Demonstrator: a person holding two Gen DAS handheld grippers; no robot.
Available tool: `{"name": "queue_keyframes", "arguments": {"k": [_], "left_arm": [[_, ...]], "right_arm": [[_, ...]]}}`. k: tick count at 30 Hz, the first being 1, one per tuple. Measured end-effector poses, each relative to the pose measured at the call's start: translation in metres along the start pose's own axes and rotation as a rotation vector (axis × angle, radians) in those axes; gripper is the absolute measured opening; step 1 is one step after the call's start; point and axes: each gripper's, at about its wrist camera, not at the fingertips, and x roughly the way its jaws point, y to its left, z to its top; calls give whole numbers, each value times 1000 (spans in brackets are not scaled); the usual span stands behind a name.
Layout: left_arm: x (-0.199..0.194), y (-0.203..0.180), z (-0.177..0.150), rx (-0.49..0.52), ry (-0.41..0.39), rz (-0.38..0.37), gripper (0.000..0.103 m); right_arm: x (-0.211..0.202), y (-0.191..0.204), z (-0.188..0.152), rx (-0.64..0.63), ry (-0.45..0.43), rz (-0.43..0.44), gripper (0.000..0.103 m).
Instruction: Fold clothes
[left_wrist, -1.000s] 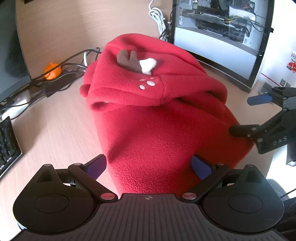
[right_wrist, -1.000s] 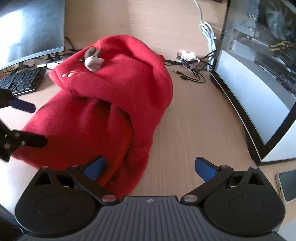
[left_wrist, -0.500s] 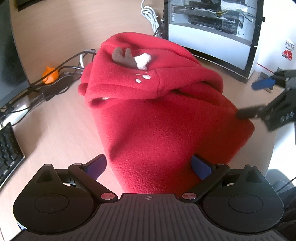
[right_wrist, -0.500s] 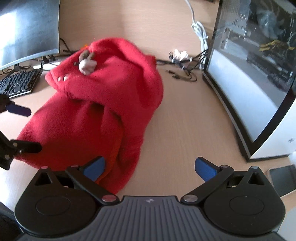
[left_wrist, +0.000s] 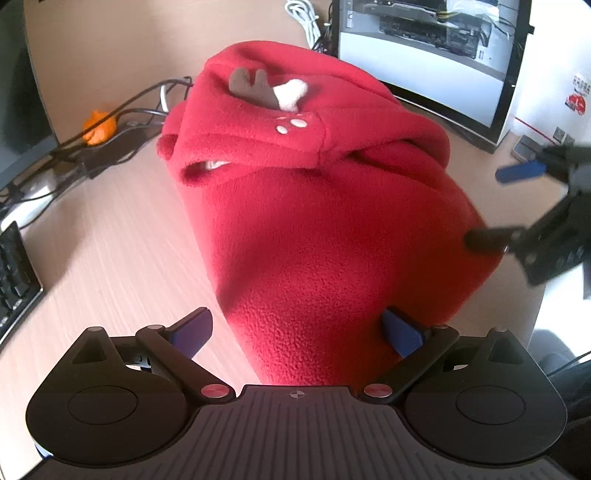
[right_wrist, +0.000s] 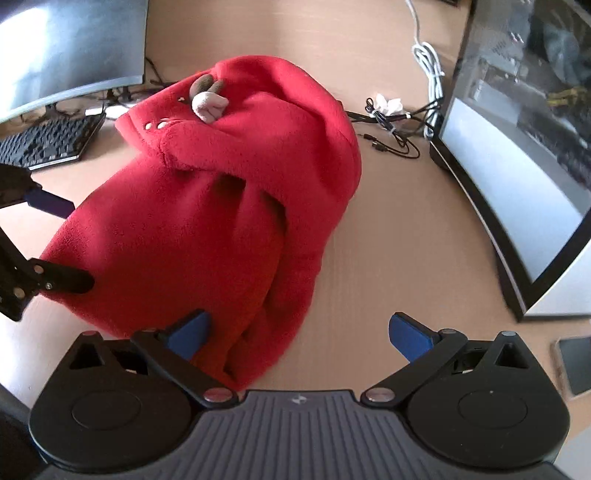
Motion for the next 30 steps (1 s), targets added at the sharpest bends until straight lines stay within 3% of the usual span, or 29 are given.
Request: {"name": "queue_keyframes", "arguments": {"k": [5,7,13,17,21,23,27,30], "left_arm": [[-21,31,25,-180,-80,-115,100],[-25,45,37,-248,-134,-115,100],[-1,76,65,-378,-192,-104,100],[22,78,77,-401,-179,-140,100],[38,76,85,-420,-172,-152,100],[42,75,88,-427,-170,-158,100],[37,69,92,-418,-184,-195,99],[18,57,94,-373,-213,-259,93]], "right_arm": [[0,-1,3,-31,8,29,102],[-5,-14,11,5,16,80,102],[-19,-78,52,321,-69,279,102],[16,-97,77,455,-88,330,102],[64,-88,95,481,-37,365,85],[81,-84,101,494,-18,401,82],[87,-85,107,505,-18,451,75],[83,-87,110,477,-15,469,72]]}}
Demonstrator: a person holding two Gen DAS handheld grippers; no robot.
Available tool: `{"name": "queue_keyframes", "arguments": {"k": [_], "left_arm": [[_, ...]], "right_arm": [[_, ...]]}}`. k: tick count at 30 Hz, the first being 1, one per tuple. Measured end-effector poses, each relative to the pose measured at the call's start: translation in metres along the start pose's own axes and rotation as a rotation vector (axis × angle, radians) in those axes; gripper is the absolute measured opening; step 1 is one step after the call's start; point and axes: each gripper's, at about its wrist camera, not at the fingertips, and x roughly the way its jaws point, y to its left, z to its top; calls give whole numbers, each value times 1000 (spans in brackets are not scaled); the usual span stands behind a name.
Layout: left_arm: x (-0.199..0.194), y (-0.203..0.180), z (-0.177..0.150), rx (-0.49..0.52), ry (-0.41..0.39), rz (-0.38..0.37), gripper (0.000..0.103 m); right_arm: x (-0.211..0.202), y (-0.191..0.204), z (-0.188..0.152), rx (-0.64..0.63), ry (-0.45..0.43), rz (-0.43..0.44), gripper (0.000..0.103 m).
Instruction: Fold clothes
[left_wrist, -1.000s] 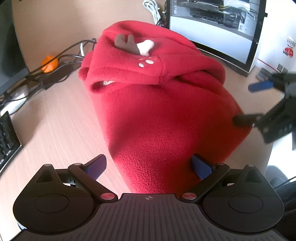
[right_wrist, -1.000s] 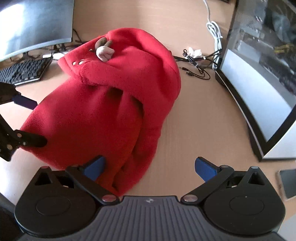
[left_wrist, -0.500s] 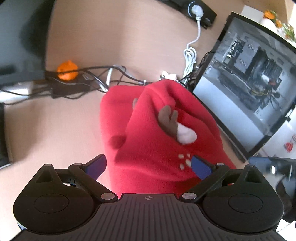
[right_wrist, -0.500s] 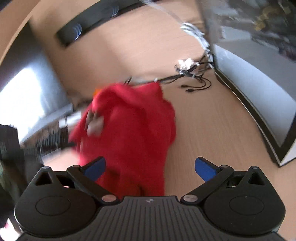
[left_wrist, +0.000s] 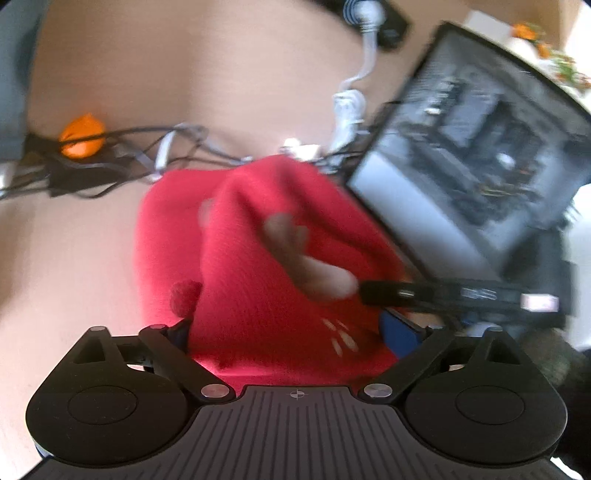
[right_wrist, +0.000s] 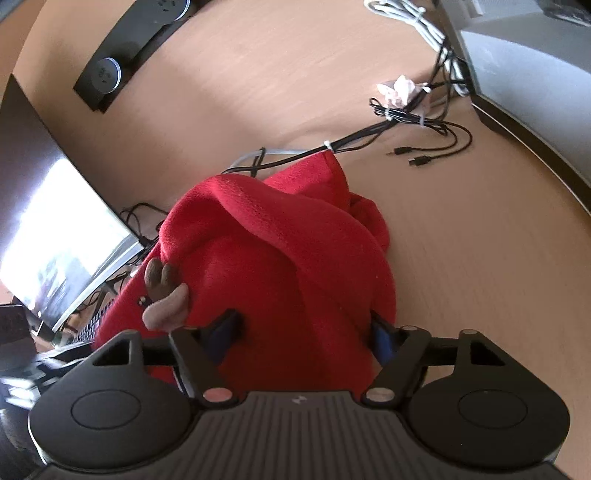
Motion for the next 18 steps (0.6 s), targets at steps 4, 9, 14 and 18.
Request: {"name": "queue_keyframes", "arguments": {"k": [4,9,14,18], "left_arm": [[-25,-19,-5,46,-6,-59,90],[-34,-11,-18,64,38,92,93],[-38,26,-13,-66,-8,211,94],[-20,37,-11,1,52,351,94]], "right_arm": [[-3,17,3,-106,15,-8,72],[10,53,0,-322,31,-100,72],[13,76,-9,-491,35,-162,72],[5,85,-7,-563,29,-188,72]]}}
